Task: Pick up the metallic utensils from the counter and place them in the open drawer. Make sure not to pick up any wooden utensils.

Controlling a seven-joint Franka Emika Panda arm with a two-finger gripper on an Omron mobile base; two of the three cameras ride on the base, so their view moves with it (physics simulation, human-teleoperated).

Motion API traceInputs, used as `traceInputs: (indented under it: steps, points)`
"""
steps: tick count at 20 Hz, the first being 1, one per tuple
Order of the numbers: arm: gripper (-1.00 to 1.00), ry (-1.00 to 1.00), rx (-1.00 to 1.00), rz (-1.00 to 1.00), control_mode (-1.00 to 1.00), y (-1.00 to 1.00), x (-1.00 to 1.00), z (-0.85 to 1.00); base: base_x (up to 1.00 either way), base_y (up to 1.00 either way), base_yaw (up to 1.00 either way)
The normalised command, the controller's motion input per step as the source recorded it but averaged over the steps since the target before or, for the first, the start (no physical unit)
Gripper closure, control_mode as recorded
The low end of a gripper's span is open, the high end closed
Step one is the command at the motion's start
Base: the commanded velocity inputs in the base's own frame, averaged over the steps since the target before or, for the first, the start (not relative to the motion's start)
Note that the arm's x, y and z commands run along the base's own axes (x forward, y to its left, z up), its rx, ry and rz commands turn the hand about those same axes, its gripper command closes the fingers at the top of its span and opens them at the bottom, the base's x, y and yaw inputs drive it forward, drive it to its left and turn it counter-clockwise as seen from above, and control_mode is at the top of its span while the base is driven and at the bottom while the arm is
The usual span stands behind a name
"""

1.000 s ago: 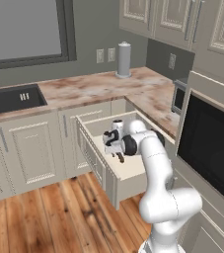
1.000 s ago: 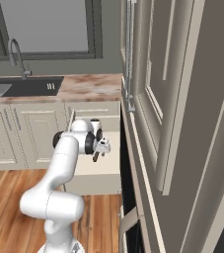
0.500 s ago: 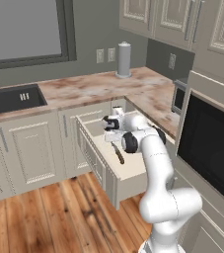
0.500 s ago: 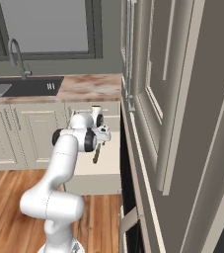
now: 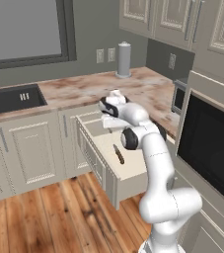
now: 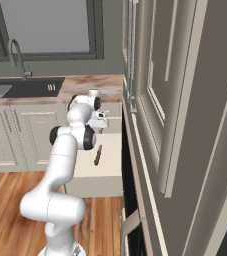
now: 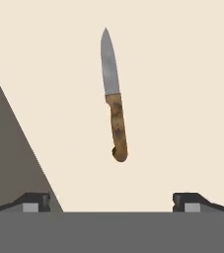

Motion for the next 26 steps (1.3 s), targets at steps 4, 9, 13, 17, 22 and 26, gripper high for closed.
traceInputs:
  steps: [4,9,13,17,22,26]
  points:
    - [-1.0,0.07,0.0,0.0,-1.0,0.29,-0.38,1.0,0.0,0.0,0.0]
    - [-1.0,0.03,0.0,0.0,-1.0,0.19,-0.69,0.98,0.0,0.0,0.0]
    - [-1.0,0.0,0.0,0.0,-1.0,0.0,-0.98,0.85,0.0,0.0,0.0]
    - [-1.0,0.0,0.0,-0.01,-1.0,-0.1,-1.0,0.52,0.0,0.0,0.0]
    - [-1.0,0.0,-0.01,-0.03,-1.0,-0.05,-1.0,0.17,0.0,0.0,0.0]
    - [-1.0,-0.03,0.0,-0.03,-1.0,-0.06,-1.0,0.06,0.0,0.0,0.0]
